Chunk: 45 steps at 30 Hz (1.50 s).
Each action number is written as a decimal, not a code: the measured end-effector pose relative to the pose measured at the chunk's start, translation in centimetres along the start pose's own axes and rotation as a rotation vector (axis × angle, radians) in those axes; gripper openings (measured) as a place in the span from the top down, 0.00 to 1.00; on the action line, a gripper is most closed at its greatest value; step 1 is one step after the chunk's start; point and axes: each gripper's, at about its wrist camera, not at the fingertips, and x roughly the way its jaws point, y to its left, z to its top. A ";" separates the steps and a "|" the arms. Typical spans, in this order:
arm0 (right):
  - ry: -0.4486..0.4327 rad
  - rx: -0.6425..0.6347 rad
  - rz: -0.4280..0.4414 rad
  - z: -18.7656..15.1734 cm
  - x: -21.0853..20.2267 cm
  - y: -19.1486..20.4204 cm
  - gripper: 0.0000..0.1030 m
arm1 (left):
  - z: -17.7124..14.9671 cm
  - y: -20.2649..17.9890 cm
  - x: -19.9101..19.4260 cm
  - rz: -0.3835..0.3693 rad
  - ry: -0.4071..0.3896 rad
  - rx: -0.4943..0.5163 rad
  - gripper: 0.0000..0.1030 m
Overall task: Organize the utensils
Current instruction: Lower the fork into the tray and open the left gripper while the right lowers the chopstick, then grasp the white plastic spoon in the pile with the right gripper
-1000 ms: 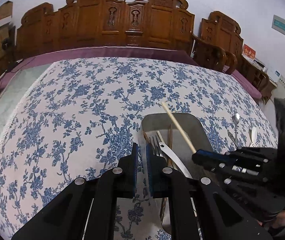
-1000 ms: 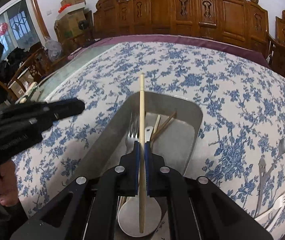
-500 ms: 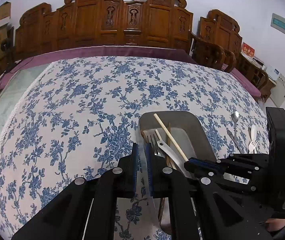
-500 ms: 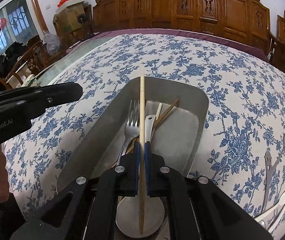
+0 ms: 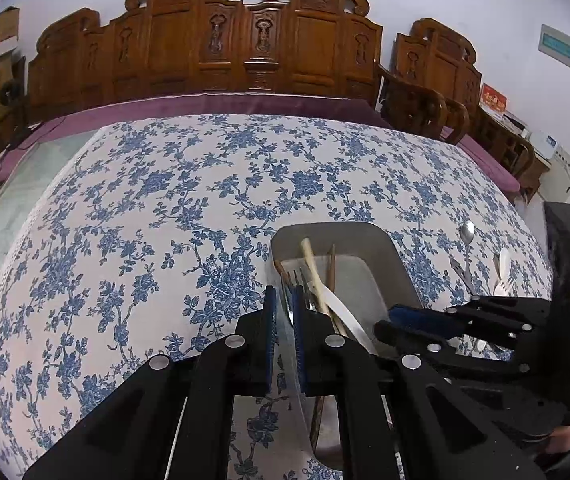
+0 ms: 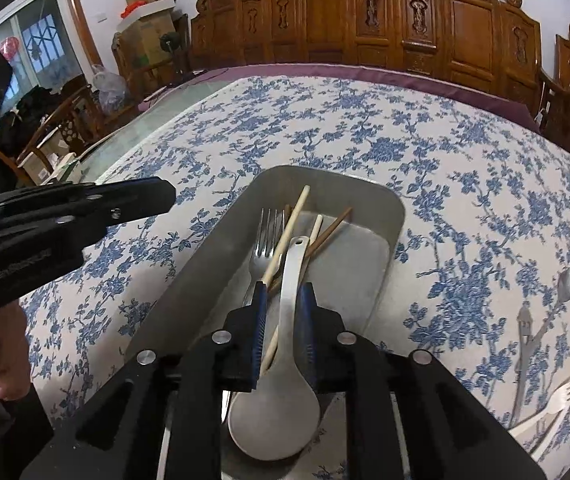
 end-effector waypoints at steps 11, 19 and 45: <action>-0.052 0.052 -0.119 -4.5 -8.1 -6.1 0.81 | -0.5 -2.3 0.0 -0.030 0.000 0.034 0.72; -0.010 0.159 -0.265 -8.7 -11.3 -14.0 0.78 | -1.6 -6.1 0.1 -0.074 0.013 0.082 0.62; 0.156 0.263 -0.424 -10.4 -6.8 -21.3 0.68 | -2.7 -10.4 -0.2 -0.099 -0.007 0.133 0.50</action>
